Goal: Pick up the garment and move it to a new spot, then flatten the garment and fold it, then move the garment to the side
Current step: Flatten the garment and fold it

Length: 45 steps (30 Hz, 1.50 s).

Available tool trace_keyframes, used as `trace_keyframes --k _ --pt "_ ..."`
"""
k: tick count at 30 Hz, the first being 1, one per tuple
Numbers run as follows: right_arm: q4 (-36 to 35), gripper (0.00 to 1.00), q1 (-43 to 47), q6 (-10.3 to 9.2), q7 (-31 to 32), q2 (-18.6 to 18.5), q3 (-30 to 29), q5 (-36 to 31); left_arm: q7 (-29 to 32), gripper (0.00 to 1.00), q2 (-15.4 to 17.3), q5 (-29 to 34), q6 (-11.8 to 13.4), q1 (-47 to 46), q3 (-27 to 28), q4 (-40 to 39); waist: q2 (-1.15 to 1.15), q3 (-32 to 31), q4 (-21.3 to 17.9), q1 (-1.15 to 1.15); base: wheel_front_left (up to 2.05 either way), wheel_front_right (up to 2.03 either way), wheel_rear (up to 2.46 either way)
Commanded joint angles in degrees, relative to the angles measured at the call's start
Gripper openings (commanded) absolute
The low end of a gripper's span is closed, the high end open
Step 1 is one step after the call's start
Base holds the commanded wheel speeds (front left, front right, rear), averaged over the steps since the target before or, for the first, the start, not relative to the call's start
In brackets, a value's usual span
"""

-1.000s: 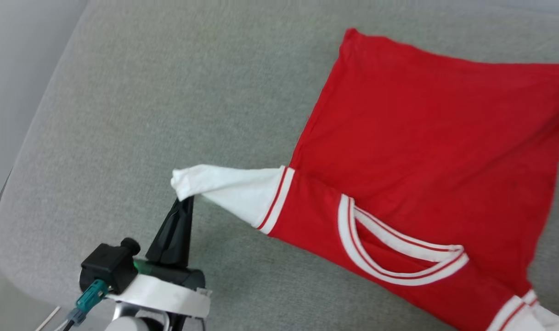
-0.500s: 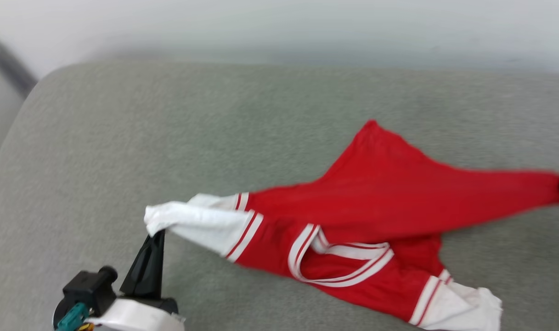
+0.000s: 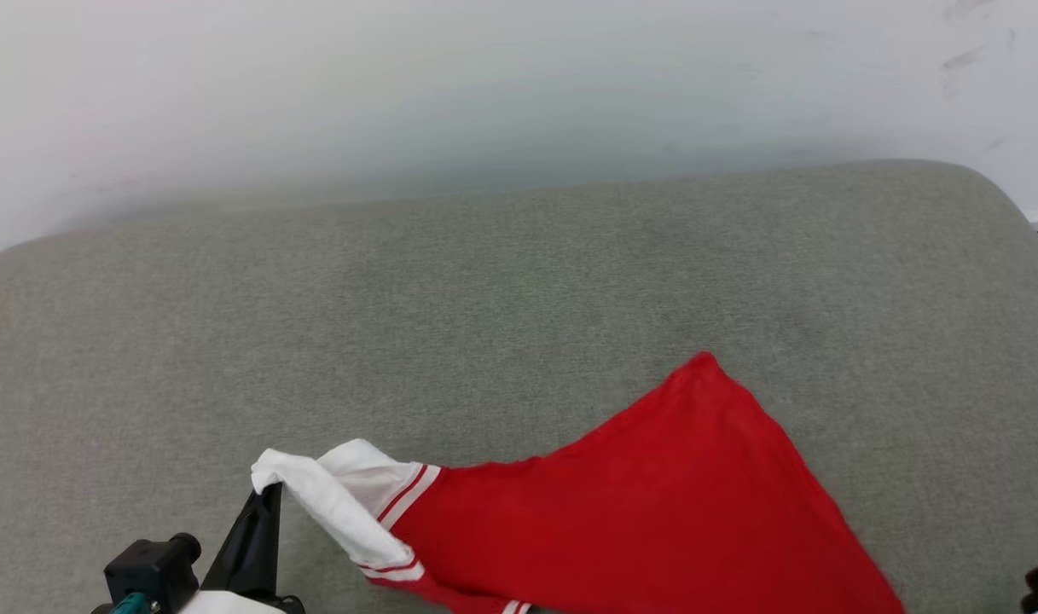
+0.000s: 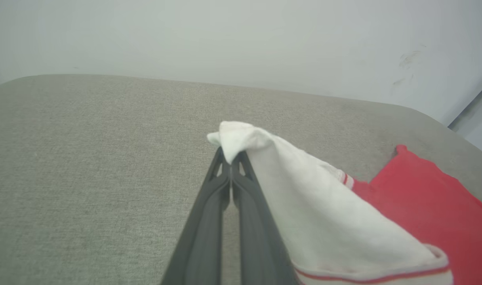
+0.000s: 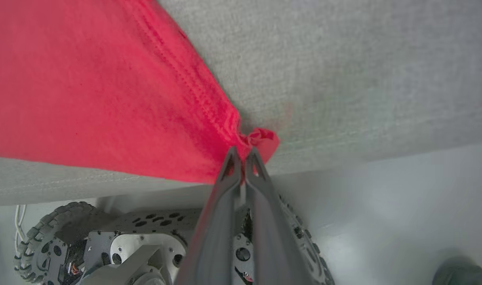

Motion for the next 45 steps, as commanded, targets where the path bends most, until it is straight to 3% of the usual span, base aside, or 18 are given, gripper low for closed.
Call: trace_keyframes --k 1,2,6,12,17,20,26,32,39,45 --pt "-0.3 0.43 0.38 -0.02 -0.92 0.69 0.02 -0.16 -0.09 0.0 0.34 -0.18 0.13 0.25 0.24 -0.06 0.0 0.01 -0.43 0.02 0.0 0.0 0.0" --pt "-0.67 1.0 0.74 -0.02 -2.26 1.82 -0.21 0.29 0.06 0.0 0.39 -0.22 0.08 0.26 0.17 0.11 0.0 0.08 -0.56 0.02 0.0 0.0 0.0" --pt "-2.71 1.0 0.71 -0.03 -10.86 3.58 -0.09 -0.37 0.26 0.0 0.47 -0.33 0.21 -0.03 -0.12 -0.08 0.0 0.33 -0.79 0.02 0.0 0.0 0.0" --pt "-2.22 1.0 -4.59 -0.03 -27.47 2.74 1.81 -2.7 0.77 0.0 0.41 -0.35 0.24 -1.19 -0.76 -0.82 0.0 1.13 -0.31 0.02 0.0 0.0 0.0" --pt "2.34 1.0 -12.11 -0.02 -31.1 0.52 5.35 -2.06 1.4 0.0 0.56 0.13 -0.13 -2.91 -1.82 -2.12 0.0 2.99 1.39 0.02 0.0 0.0 0.0" --pt "5.38 1.0 -17.53 -0.02 -27.82 -2.02 9.27 0.09 1.26 0.0 0.67 0.48 -0.2 -3.96 -2.37 -2.63 0.0 4.39 2.54 0.02 0.0 0.0 0.0" --pt "9.07 1.0 -29.51 -0.02 -11.8 -7.74 15.92 4.32 0.76 0.0 0.04 1.12 -0.89 -7.95 -3.95 -2.85 0.0 8.9 5.89 0.02 0.0 0.0 0.0" --pt "9.85 1.0 -39.18 -0.02 -1.38 -10.37 21.16 4.69 -0.68 0.0 -1.16 1.31 -1.9 -12.67 -5.46 -1.64 0.0 13.81 9.29 0.02 0.0 0.0 0.0" --pt "14.92 1.0 -44.89 -0.02 4.03 -10.3 26.8 5.79 -2.52 0.0 -2.53 1.5 -2.95 -17.03 -6.97 0.78 0.0 18.72 11.61 0.02 0.0 0.0 0.0" --pt "21.44 1.0 -41.71 -0.03 12.77 -9.3 30.35 7.42 -3.32 0.0 -3.18 1.25 -3.4 -18.12 -7.32 2.59 0.0 19.73 12.01 0.02 0.0 0.0 0.0"
